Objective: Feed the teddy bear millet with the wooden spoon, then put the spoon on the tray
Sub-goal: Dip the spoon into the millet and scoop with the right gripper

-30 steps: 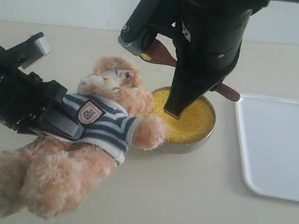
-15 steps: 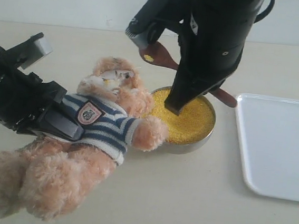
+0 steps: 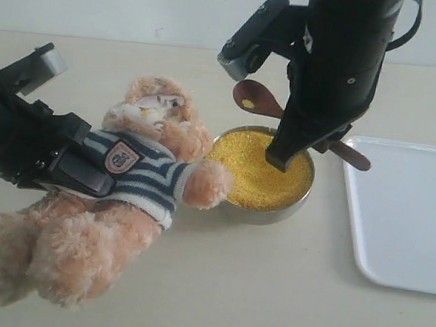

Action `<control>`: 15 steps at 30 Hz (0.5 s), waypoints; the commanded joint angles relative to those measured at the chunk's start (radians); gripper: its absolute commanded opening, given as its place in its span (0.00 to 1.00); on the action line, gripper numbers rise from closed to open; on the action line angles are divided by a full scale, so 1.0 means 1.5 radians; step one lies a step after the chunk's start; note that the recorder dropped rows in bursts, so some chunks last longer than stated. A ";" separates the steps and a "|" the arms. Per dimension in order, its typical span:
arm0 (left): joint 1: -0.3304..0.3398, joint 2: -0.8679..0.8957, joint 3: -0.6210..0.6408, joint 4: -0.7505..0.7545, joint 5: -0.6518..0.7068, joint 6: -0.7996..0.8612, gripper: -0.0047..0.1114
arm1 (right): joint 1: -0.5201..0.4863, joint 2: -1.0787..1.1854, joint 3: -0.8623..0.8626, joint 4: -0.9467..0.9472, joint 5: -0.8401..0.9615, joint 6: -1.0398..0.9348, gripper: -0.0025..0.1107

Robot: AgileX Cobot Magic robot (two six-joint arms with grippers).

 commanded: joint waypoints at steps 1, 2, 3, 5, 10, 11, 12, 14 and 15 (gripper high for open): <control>0.032 -0.031 -0.005 0.009 0.011 -0.003 0.07 | -0.005 0.038 -0.002 0.003 0.002 -0.007 0.02; 0.038 -0.036 -0.005 0.009 0.017 -0.003 0.07 | -0.005 0.047 -0.002 0.000 0.002 -0.007 0.02; 0.043 -0.042 -0.005 0.009 0.023 -0.003 0.07 | -0.005 0.054 -0.002 -0.003 0.002 -0.007 0.02; 0.048 -0.050 -0.005 0.011 0.028 -0.003 0.07 | -0.005 0.074 -0.002 -0.015 0.002 -0.007 0.02; 0.048 -0.053 -0.005 0.014 0.038 -0.003 0.07 | -0.005 0.107 -0.002 -0.050 0.002 0.013 0.02; 0.048 -0.053 -0.005 0.014 0.039 -0.003 0.07 | -0.005 0.108 -0.001 -0.067 0.002 0.018 0.02; 0.048 -0.053 -0.005 0.015 0.039 -0.003 0.07 | -0.005 0.112 0.000 -0.088 0.002 0.028 0.02; 0.048 -0.053 -0.005 0.015 0.039 -0.003 0.07 | -0.005 0.116 0.007 -0.125 0.002 0.043 0.02; 0.048 -0.053 -0.005 0.015 0.039 -0.003 0.07 | -0.005 0.116 0.010 -0.140 0.002 0.045 0.02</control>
